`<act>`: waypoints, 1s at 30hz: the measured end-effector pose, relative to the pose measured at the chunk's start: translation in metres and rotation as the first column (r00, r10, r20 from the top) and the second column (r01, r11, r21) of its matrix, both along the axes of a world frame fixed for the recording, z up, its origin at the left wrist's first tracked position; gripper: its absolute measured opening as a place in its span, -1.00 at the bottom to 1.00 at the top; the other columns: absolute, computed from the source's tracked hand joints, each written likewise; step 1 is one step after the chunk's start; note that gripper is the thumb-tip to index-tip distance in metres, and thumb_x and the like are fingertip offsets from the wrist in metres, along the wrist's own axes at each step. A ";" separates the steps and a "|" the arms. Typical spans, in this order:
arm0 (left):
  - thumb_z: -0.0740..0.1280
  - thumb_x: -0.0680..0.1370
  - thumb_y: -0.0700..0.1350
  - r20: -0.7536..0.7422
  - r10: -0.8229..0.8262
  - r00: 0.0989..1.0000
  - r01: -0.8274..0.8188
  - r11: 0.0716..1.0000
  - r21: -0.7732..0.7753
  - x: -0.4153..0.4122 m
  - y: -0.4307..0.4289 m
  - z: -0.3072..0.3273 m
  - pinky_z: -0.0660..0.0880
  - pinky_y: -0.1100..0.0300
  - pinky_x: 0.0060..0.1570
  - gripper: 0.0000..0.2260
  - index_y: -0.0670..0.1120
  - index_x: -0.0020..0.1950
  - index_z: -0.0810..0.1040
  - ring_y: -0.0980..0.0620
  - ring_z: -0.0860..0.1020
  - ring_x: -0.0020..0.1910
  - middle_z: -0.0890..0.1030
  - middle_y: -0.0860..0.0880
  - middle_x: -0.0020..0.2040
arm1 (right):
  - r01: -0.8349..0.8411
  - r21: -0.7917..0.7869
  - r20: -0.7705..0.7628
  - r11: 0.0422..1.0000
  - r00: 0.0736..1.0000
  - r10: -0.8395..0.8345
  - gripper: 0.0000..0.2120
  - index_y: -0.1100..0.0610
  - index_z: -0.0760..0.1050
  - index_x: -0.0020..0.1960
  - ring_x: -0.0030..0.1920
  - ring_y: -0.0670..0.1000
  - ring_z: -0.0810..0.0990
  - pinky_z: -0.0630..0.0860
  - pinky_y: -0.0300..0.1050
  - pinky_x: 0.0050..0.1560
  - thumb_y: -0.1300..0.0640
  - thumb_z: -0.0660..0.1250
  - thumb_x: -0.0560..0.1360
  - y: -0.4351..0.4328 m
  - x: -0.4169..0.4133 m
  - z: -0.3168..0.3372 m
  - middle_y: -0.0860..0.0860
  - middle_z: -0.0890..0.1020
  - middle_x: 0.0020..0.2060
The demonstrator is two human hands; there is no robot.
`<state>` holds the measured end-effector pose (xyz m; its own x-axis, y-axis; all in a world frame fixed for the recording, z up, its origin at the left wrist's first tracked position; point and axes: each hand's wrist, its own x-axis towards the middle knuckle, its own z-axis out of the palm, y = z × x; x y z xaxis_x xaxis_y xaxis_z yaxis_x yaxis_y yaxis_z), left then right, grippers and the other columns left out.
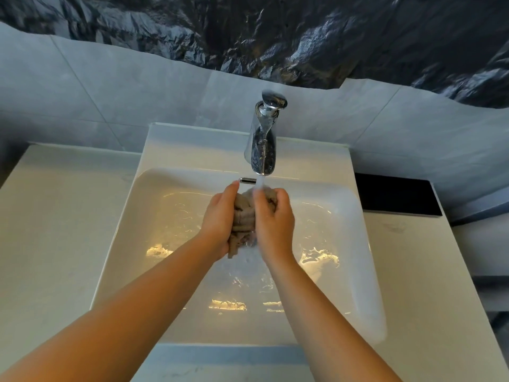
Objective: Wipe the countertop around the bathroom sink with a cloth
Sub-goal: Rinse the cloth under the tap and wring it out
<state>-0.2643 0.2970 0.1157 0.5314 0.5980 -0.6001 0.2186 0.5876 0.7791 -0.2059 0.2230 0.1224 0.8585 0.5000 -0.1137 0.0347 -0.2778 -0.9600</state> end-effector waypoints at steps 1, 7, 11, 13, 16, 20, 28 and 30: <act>0.18 0.49 0.27 -0.038 0.003 0.999 -0.002 1.000 0.025 0.002 -0.002 0.003 0.58 0.07 -0.29 -0.47 -0.18 0.07 0.56 -0.12 0.66 -0.21 0.66 -0.23 -0.13 | -0.012 -0.001 0.013 1.000 1.000 0.012 -0.85 0.00 0.44 -0.07 -0.17 -0.10 0.60 0.58 -0.26 -0.25 -0.07 0.25 0.55 0.001 -0.007 -0.001 -0.07 0.58 -0.18; 0.14 0.58 -0.02 -0.109 -0.011 0.994 0.016 0.999 0.047 0.009 -0.013 0.010 0.25 0.31 -0.63 -0.70 -0.20 -0.21 0.44 0.08 0.29 -0.65 0.41 -0.10 -0.48 | -0.021 -0.089 -0.056 0.996 0.998 0.016 -0.79 0.07 0.48 -0.26 -0.26 0.01 0.55 0.49 -0.11 -0.24 0.10 0.22 0.55 0.013 0.011 -0.011 -0.01 0.58 -0.32; 0.17 0.59 0.02 -0.146 -0.075 0.986 0.093 0.988 0.120 0.005 -0.010 0.012 0.25 0.35 -0.65 -0.72 -0.17 0.01 0.51 0.14 0.30 -0.69 0.44 -0.06 -0.41 | -0.120 -0.317 -0.237 0.941 0.970 0.044 -0.69 0.12 0.52 -0.25 -0.14 0.14 0.60 0.56 0.03 -0.05 -0.05 0.22 0.55 0.014 0.048 -0.031 0.14 0.63 -0.19; 0.24 0.56 0.09 -0.157 -0.044 0.987 0.064 0.991 0.121 -0.004 -0.001 0.010 0.29 0.33 -0.64 -0.69 -0.16 0.01 0.52 0.13 0.36 -0.66 0.48 -0.05 -0.41 | -0.083 -0.372 -0.163 0.925 0.986 0.023 -0.64 0.14 0.49 -0.25 -0.19 0.14 0.59 0.54 0.00 -0.13 -0.11 0.19 0.55 0.002 0.063 -0.030 0.10 0.59 -0.28; 0.36 0.48 0.11 -0.275 0.022 0.961 0.056 0.960 0.273 -0.020 0.012 0.006 0.39 0.25 -0.55 -0.67 -0.15 0.00 0.55 0.05 0.45 -0.50 0.55 -0.08 -0.30 | -0.054 -0.300 0.018 0.952 0.998 0.062 -0.80 0.11 0.49 0.04 -0.02 0.03 0.57 0.56 -0.06 0.03 -0.01 0.23 0.56 -0.017 0.075 -0.006 -0.03 0.56 -0.10; 0.39 0.50 -0.03 -0.248 0.078 0.966 -0.004 0.959 0.285 -0.033 0.014 0.012 0.44 0.29 -0.59 -0.77 -0.18 0.00 0.54 0.06 0.54 -0.52 0.60 -0.10 -0.28 | -0.110 -0.058 0.371 0.992 0.921 0.124 -0.69 0.07 0.42 0.30 0.16 -0.08 0.50 0.41 -0.52 -0.03 0.17 0.24 0.56 -0.014 0.062 0.061 -0.03 0.53 0.16; 0.36 0.50 -0.03 -0.182 0.083 0.980 -0.033 0.965 0.260 -0.049 0.001 0.028 0.42 0.22 -0.50 -0.80 -0.17 -0.06 0.56 0.06 0.47 -0.54 0.57 -0.10 -0.32 | -0.231 -0.311 0.684 0.922 0.619 0.386 -0.41 0.08 0.11 0.51 0.51 0.00 0.11 0.15 -0.20 0.38 0.02 0.26 0.56 0.035 0.055 0.097 0.01 0.16 0.52; 0.36 0.51 -0.03 -0.166 0.071 0.984 -0.025 0.963 0.268 -0.057 -0.001 0.033 0.43 0.23 -0.48 -0.81 -0.16 -0.07 0.56 0.08 0.48 -0.54 0.57 -0.10 -0.34 | -0.211 -0.310 0.688 0.927 0.623 0.372 -0.44 0.07 0.16 0.49 0.49 0.00 0.17 0.16 -0.26 0.31 0.03 0.27 0.56 0.033 0.054 0.096 0.00 0.19 0.50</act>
<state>-0.3209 0.2957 0.1486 0.4005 0.7693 -0.4977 0.3398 0.3797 0.8604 -0.1524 0.2562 0.2186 0.5148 0.7776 0.3610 0.8035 -0.2908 -0.5195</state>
